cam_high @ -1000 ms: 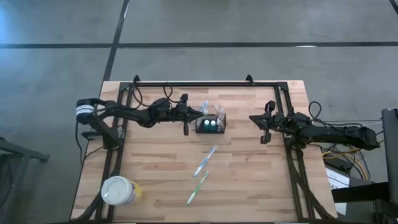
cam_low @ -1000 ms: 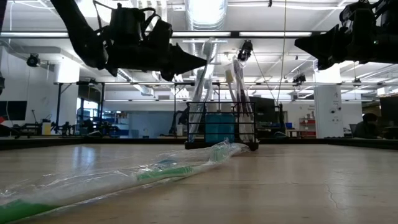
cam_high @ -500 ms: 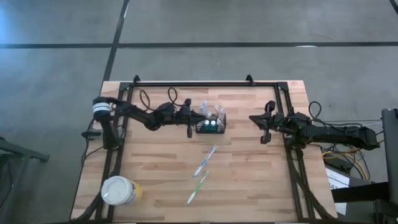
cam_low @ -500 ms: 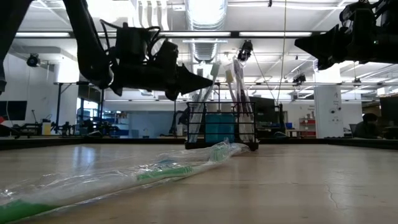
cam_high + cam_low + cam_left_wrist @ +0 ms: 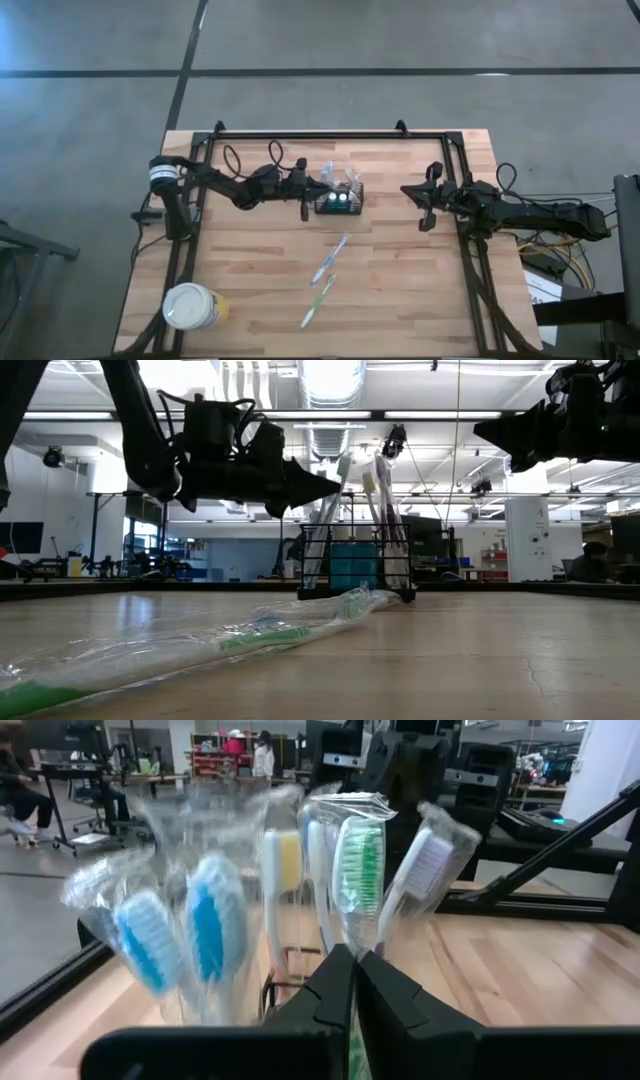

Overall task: Pick & Place toothbrushing station
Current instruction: Put the top green toothbrush into the wire organizer

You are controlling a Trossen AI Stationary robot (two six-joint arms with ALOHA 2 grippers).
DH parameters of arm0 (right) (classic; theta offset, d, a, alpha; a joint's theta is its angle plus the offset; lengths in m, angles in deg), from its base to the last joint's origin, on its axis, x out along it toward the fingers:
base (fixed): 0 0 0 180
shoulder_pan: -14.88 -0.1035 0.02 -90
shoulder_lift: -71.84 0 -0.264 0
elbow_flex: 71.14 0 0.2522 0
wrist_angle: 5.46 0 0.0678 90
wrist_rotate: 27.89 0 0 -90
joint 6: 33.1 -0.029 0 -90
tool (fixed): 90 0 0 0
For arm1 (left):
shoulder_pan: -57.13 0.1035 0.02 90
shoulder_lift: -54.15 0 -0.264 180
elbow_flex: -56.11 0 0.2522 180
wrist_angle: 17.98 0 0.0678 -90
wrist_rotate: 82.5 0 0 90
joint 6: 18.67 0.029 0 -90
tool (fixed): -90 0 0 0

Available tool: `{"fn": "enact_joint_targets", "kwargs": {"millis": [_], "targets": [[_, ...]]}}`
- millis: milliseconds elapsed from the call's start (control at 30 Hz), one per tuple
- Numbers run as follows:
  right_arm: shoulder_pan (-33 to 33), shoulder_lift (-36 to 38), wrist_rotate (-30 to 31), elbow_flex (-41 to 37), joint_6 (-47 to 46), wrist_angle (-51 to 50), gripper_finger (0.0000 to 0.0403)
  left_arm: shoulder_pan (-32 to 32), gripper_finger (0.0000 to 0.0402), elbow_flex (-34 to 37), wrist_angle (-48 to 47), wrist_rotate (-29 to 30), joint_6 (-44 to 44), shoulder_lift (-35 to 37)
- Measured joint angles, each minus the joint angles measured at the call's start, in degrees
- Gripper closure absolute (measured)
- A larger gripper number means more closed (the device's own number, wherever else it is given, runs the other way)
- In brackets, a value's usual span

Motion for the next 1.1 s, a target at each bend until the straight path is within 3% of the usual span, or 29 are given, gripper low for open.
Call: {"fn": "enact_joint_targets", "kwargs": {"millis": [267,500,1100], "targets": [[0.0,0.02,0.0,0.0,0.0,-0.17,0.0394,-0.13,0.0398,2.62,0.45,-0.5,1.79,1.38],[-0.02,0.02,0.0,0.0,0.0,-0.17,0.0394,-0.26,0.0399,6.92,12.08,2.17,-0.12,0.53],[0.0,0.02,0.02,0.0,0.0,-0.07,0.0394,-0.26,0.0399,7.26,12.09,4.22,-0.5,-2.57]]}}
